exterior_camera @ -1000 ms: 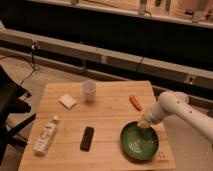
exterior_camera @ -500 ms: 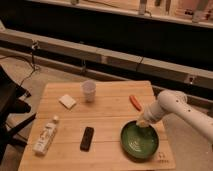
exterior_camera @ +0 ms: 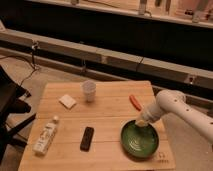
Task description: Push the ceramic bowl across the table
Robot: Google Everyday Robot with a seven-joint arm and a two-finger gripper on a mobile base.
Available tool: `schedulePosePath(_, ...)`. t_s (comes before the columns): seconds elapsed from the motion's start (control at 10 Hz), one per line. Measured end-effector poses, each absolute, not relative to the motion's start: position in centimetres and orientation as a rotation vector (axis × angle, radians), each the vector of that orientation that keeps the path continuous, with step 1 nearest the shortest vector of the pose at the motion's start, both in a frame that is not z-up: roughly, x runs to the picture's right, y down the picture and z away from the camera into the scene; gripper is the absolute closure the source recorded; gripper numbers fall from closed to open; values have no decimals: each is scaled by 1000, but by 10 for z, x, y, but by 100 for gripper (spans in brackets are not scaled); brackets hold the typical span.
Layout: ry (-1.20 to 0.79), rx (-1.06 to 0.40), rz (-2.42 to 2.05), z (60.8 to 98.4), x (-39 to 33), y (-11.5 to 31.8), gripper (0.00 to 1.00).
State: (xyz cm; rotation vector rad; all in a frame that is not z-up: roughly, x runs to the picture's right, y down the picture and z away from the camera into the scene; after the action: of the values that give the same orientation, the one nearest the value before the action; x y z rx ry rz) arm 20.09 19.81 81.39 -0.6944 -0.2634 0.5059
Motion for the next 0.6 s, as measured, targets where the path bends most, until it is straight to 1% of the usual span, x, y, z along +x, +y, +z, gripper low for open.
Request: schedulePosePath(0.6,-275,-688,503,819,191,195,96)
